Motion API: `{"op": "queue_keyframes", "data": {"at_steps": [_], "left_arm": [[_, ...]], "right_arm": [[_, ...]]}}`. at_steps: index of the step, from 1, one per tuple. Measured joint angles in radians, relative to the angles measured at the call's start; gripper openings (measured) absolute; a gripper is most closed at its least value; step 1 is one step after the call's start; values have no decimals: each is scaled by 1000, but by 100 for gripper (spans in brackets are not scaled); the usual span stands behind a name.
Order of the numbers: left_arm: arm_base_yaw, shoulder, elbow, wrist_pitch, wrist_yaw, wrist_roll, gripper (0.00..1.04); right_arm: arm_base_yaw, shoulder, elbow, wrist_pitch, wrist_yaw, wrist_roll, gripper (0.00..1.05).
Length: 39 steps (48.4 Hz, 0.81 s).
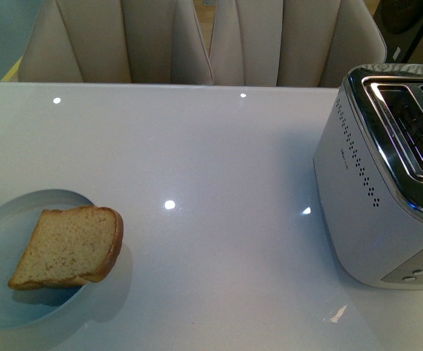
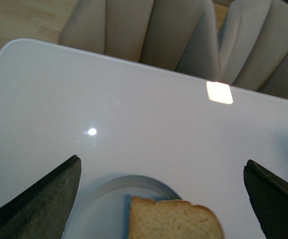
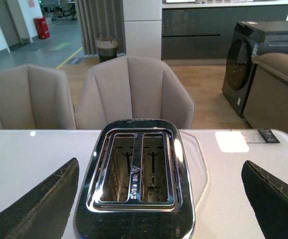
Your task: Left arm holds plate, right arm toasts bread
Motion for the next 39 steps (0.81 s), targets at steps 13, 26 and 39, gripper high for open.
{"op": "queue_keyframes", "data": {"at_steps": [13,26,39], "left_arm": [[142,476,127,140,24,219,98],[176,683,174,192,38,288,98],[180,846,217,181,45,366,98]], "right_arm": [[0,0,0,0,0,0,96],[0,0,0,0,0,0,96],[0,0,0,0,0,0,96]]}}
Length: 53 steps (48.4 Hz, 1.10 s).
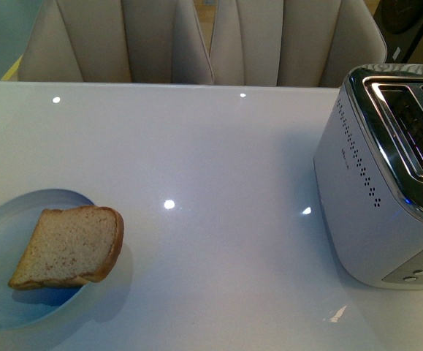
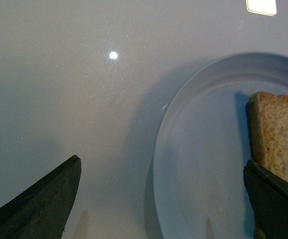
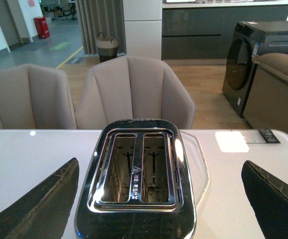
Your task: Left arm holds plate, right arm toasts bread
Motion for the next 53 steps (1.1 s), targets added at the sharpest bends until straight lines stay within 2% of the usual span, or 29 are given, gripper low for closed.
{"op": "queue_keyframes", "data": {"at_steps": [39,45,50,53], "left_arm": [[-97,98,91,-67,-98,46,97],[-110,98,92,-85,-105,50,86],[-113,100,93,-97,-110,58,68],[-113,102,93,-100,-110,61,61]], "right_arm": [[0,0,0,0,0,0,96],[0,0,0,0,0,0,96],[0,0,0,0,0,0,96],[0,0,0,0,0,0,96]]}}
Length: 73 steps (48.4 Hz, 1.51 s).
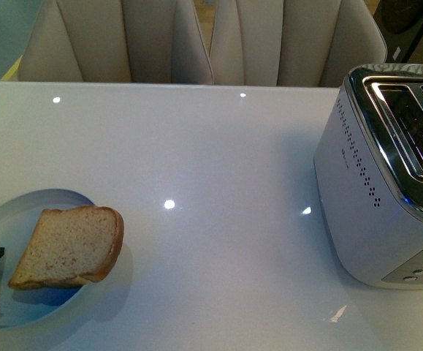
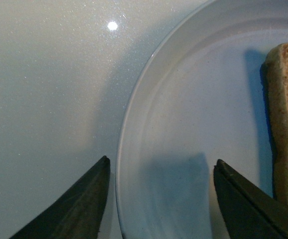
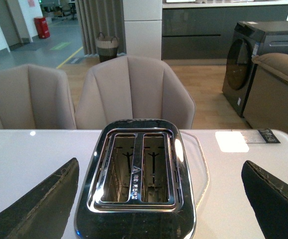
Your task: Left arm holds plate, right arm toasts bread
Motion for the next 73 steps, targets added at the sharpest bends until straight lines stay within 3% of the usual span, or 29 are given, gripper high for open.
{"op": "queue_keyframes", "data": {"at_steps": [4,13,18,53,73], "left_arm": [[0,4,0,-8,0,5,50],[3,8,4,-27,13,8,15],[7,5,10,-29,39,-20,3],[46,-282,3,-293,91,-121,3],[-95,-557,43,-501,140,-364,3]], "right_arm": [[0,0,0,0,0,0,96],[0,0,0,0,0,0,96],[0,0,0,0,0,0,96],[0,0,0,0,0,0,96],[0,0,0,0,0,0,96]]}}
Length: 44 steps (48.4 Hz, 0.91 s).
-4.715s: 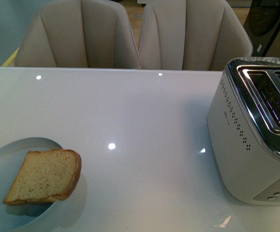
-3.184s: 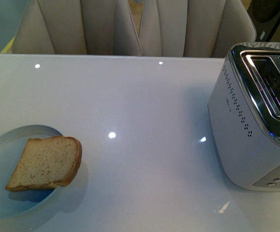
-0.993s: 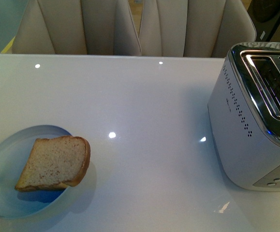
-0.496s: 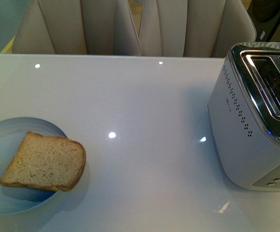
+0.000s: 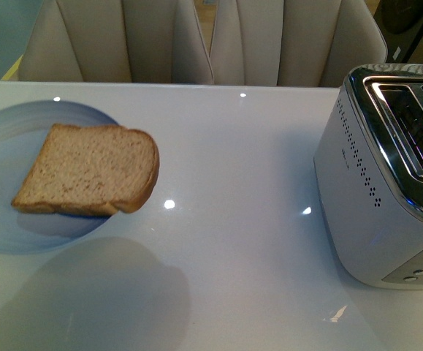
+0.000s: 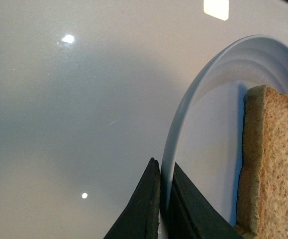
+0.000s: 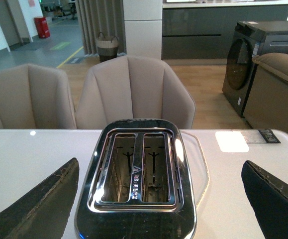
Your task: Left arm holds plate, right arm toasts bread
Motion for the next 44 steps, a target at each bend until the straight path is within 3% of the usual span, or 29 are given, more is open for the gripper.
{"op": "queue_keyframes", "data": {"at_steps": [16,44], "left_arm": [[-185,-139,15,-30,-16,-264,3],[-444,-272,35,-77,-133,-480,3]], "right_arm": [[0,0,0,0,0,0,96],[0,0,0,0,0,0,96]]}}
